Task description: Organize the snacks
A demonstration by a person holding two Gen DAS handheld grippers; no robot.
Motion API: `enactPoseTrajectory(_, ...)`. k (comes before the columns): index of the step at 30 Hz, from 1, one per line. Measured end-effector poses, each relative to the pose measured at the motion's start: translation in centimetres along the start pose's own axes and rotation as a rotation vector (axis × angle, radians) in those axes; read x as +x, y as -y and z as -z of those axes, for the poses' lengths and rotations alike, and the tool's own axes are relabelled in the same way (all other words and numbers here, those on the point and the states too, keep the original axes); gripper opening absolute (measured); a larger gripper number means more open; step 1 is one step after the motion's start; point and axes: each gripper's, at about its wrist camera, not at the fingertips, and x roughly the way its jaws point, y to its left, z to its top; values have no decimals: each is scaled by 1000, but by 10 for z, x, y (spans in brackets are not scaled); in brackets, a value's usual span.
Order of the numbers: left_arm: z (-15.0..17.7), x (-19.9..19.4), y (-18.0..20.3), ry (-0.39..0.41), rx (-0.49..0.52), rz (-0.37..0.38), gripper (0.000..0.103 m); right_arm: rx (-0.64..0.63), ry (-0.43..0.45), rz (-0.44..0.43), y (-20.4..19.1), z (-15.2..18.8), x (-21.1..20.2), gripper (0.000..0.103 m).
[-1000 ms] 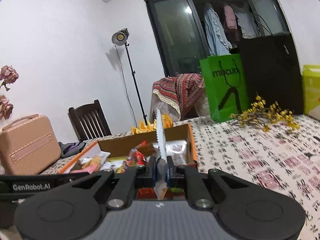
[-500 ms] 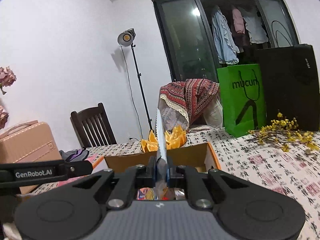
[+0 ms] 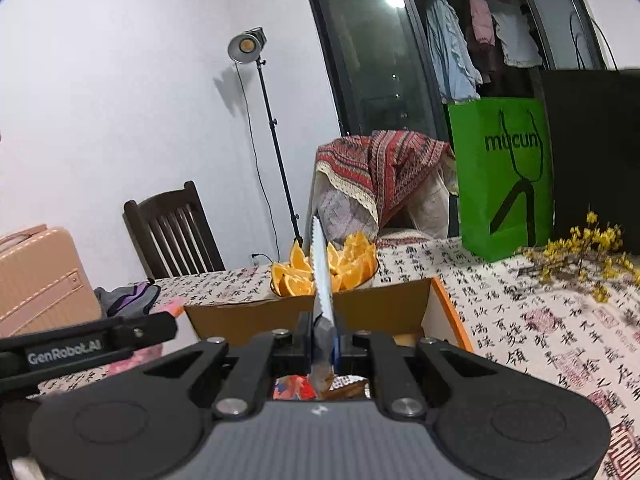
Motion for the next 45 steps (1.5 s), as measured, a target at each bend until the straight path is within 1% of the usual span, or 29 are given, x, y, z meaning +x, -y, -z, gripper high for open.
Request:
enactPoseTrajectory(2,2,4,-1,1,6,0,74,8,-12,-2,3,4,5,9)
enactPoseTrajectory(6,5,4,-1,13,16,15,75,24,-58,-25,7,8,14,13)
enactPoseTrajectory(7,5,3,-1,21,19,17,78,24,-57,-23,8,8,14,13)
enactPoseTrajectory(8,5,1,-1,28,19,18,82,23,-55,-19,9,8,13,16)
enactPoseTrajectory(9,5,-1,-1,39,15,16,92,24,-55,-15,10,8,13,28)
enactPoseTrajectory(10,6,-4,-2,55,10,12,103,27,-53,-19,11,8,12,37)
enactPoseTrajectory(11,6,-7,-2,74,6,7,103,31,-47,-19,12,8,11,60)
enactPoseTrajectory(12,5,-10,-3,89,3,4,103,33,-41,-16,13,8,9,79)
enactPoseTrajectory(14,3,-14,-4,98,-6,10,103,37,-24,-15,15,7,5,94)
enactPoseTrajectory(17,0,-20,-6,118,-25,0,103,36,-13,-12,15,4,2,103)
enactPoseTrajectory(20,-4,-32,-3,158,-28,-1,103,34,-12,28,12,0,-5,103)
enactPoseTrajectory(22,-7,-43,-1,177,-23,2,103,27,1,33,11,-4,-14,103)
enactPoseTrajectory(26,-8,-72,2,192,-1,20,103,5,19,43,6,-8,-39,103)
enactPoseTrajectory(29,0,-96,0,204,20,24,103,-27,23,48,4,-4,-63,103)
enactPoseTrajectory(33,12,-124,-10,180,35,43,103,-76,25,48,2,10,-96,103)
enactPoseTrajectory(38,34,-154,-20,167,78,34,103,-140,7,46,-1,35,-132,103)
enactPoseTrajectory(45,72,-181,-26,101,138,42,103,-134,-47,13,-2,72,-167,103)
